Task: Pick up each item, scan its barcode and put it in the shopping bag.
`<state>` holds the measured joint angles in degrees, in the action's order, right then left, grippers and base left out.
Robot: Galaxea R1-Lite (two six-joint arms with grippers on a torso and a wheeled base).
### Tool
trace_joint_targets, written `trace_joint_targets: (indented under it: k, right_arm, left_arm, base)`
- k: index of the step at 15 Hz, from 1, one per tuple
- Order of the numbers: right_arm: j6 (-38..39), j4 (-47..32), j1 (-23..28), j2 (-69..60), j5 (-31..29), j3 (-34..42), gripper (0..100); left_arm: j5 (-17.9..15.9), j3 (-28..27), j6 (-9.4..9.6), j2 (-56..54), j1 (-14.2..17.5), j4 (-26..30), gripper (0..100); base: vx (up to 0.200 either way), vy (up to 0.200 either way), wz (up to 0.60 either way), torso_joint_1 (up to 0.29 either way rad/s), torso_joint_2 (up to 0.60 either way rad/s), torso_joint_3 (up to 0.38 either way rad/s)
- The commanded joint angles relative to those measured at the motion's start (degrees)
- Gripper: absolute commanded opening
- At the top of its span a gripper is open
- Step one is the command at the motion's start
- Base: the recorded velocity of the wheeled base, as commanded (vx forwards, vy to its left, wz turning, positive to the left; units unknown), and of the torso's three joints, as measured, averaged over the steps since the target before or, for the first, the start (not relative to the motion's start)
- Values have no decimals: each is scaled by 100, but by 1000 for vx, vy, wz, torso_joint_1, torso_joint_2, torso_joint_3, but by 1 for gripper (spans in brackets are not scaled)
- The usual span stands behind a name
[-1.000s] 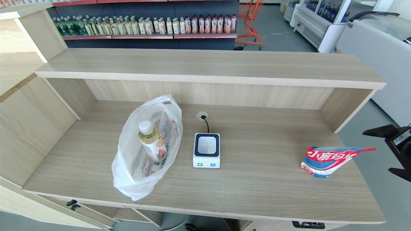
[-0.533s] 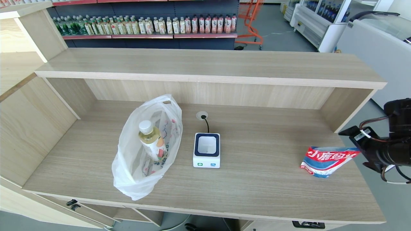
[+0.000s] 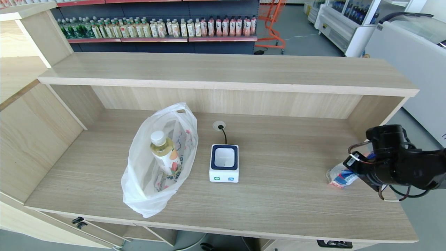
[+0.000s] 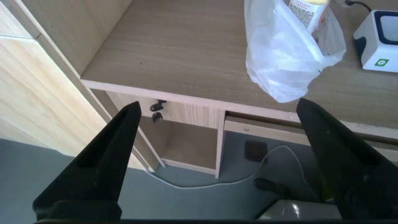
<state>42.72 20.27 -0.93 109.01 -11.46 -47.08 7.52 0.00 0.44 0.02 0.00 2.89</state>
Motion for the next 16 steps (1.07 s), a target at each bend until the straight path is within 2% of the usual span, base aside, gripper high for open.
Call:
trace_joint_targets:
  k: [1, 4, 7, 8, 9, 10, 12, 13, 14, 16]
  right_arm:
    - [-220, 38, -30, 77, 3, -135, 0]
    - [-1178, 407, -30, -275, 91, -117, 0]
    - [-2241, 372, -30, -1189, 1506, -73, 0]
    - [-2241, 372, -30, -1189, 1506, -73, 0]
    - [-2874, 21, -30, -1892, 2746, -29, 0]
    - [-2980, -120, -30, -2041, 3053, -38, 0]
    - [-3076, -331, -171, -2701, 4899, 67, 0]
    - [-3067, -322, -197, -2789, 5330, 120, 0]
    - [-3050, -322, -294, -3008, 6208, 164, 0]
    - [-2936, -322, -646, -3228, 6885, 208, 0]
  left_arm:
    - [4, 0, 0, -2, 0, 1, 100]
    - [4, 0, 0, -2, 0, 1, 100]
    - [4, 0, 0, -2, 0, 1, 100]
    - [4, 0, 0, -2, 0, 1, 100]
    - [4, 0, 0, -2, 0, 1, 100]
    - [4, 0, 0, -2, 0, 1, 100]
    - [4, 0, 0, -2, 0, 1, 100]
    - [4, 0, 0, -2, 0, 1, 100]
    - [4, 0, 0, 6, 0, 1, 100]
    - [4, 0, 0, 6, 0, 1, 100]
  base:
    - [0, 0, 0, 0, 0, 0]
    - [0, 0, 0, 0, 0, 0]
    - [0, 0, 0, 0, 0, 0]
    - [0, 0, 0, 0, 0, 0]
    - [0, 0, 0, 0, 0, 0]
    - [0, 0, 0, 0, 0, 0]
    - [0, 0, 0, 0, 0, 0]
    - [0, 0, 0, 0, 0, 0]
    - [0, 0, 0, 0, 0, 0]
    - [0, 0, 0, 0, 0, 0]
